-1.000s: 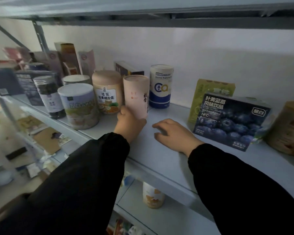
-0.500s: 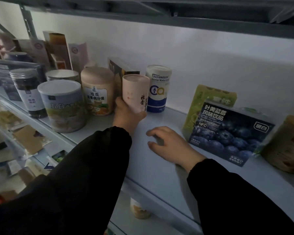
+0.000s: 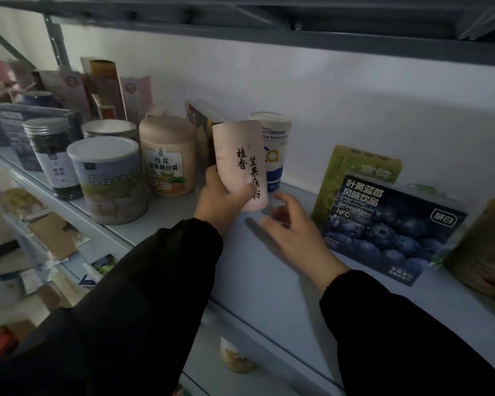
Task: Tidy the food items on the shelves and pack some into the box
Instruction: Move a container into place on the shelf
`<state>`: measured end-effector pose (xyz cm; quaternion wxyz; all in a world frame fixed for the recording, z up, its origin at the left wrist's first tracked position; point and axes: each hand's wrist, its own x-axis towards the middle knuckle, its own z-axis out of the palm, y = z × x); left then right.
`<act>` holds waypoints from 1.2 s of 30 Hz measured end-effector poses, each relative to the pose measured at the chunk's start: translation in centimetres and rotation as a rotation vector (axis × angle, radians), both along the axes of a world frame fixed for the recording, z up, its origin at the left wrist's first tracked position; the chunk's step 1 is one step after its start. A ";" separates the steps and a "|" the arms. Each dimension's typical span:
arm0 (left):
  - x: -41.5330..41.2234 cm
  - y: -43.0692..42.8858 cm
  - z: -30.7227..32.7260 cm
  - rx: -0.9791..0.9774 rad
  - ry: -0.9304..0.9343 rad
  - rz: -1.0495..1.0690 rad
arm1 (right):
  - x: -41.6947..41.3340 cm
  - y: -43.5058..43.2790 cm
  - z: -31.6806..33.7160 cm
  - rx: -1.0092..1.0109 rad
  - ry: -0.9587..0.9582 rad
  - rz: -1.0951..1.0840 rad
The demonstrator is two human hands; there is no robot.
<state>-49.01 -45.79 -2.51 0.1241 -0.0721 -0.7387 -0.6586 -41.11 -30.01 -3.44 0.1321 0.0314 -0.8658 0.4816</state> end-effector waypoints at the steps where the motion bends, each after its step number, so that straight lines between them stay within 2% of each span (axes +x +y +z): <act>1: 0.5 0.1 0.1 0.019 0.014 -0.031 | -0.1 0.0 0.1 -0.099 0.009 -0.013; 5: 2.6 0.5 -0.3 0.006 0.083 -0.137 | -0.3 0.1 0.2 -0.409 -0.021 0.013; 9: 4.2 0.6 -0.6 0.028 0.082 -0.195 | 0.5 -0.2 0.6 -0.475 0.001 0.118; 15: 5.1 -0.2 -0.9 0.009 0.060 -0.150 | 1.4 0.1 0.6 -0.382 0.031 0.154; 17: 4.9 -0.5 -0.9 -0.042 0.071 -0.114 | 1.4 0.2 0.6 -0.378 0.040 0.163; 22: 4.2 -0.8 -0.8 -0.019 0.021 -0.139 | 1.4 0.1 0.7 -0.394 0.050 0.181; 29: 3.8 -0.8 -0.9 0.051 -0.062 -0.180 | 1.5 0.0 0.6 -0.410 0.041 0.183; 36: 2.6 -0.8 -1.9 0.225 -0.177 -0.263 | 1.4 0.0 0.5 -0.408 0.037 0.182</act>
